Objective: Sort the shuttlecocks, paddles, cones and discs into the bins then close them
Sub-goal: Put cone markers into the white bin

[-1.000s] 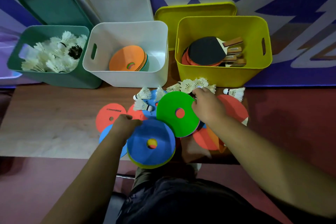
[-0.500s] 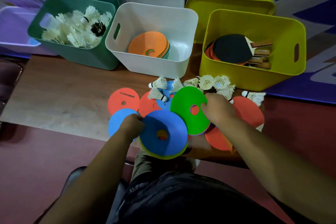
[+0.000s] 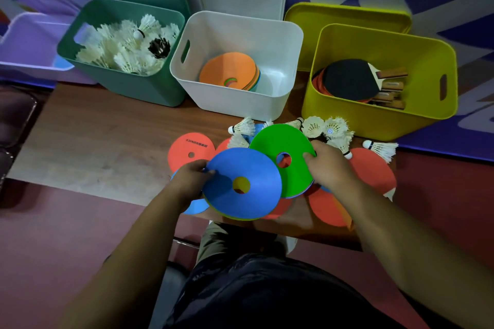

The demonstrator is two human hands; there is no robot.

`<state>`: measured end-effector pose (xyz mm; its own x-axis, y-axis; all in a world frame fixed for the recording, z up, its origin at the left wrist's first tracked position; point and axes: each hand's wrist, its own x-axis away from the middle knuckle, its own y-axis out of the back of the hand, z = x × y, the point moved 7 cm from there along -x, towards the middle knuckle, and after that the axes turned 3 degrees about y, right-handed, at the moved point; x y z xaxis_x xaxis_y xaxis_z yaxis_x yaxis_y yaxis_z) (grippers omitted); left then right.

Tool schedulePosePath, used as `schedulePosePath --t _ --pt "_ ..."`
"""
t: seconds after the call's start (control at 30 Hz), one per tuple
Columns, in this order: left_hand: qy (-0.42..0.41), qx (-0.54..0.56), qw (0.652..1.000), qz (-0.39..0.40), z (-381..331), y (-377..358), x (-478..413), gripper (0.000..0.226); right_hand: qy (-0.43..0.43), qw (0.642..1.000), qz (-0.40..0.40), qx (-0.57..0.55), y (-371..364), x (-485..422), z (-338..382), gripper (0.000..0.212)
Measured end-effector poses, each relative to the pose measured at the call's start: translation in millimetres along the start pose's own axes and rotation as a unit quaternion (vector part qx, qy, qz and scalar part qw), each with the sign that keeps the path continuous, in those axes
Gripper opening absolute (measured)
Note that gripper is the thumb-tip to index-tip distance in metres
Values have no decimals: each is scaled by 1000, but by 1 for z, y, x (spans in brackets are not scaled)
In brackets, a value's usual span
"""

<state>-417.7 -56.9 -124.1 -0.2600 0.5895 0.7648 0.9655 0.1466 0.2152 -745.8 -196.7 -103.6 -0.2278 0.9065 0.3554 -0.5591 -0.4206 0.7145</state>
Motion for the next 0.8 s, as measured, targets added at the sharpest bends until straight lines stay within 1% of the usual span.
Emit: schedulePosePath --t 0.07,0.17,0.27,0.37,0.43,0.53,0.7,0.8 --pt "-18 22 1000 0 -10 10 3 12 -17 999 -8 -30 1 0 0 24" --pt "-44 45 998 14 -23 20 7 26 -35 997 -29 -63 6 0 1 21" --pt "-75 71 995 9 -36 26 10 22 -53 992 -59 -94 14 3 3 26" --pt "-89 117 989 -11 -50 31 16 24 -78 988 -83 -101 22 6 0 20" --pt "-96 141 985 -20 -56 34 19 26 -97 985 -85 -114 25 7 -3 16" --pt "-109 155 982 -26 -63 39 23 27 -126 975 -72 -170 23 11 -5 13" --pt "-133 203 968 -59 -74 47 30 28 -113 979 -109 -129 31 14 -2 14" --pt "-138 233 961 -62 -80 51 34 27 -117 976 -113 -148 34 17 2 13"
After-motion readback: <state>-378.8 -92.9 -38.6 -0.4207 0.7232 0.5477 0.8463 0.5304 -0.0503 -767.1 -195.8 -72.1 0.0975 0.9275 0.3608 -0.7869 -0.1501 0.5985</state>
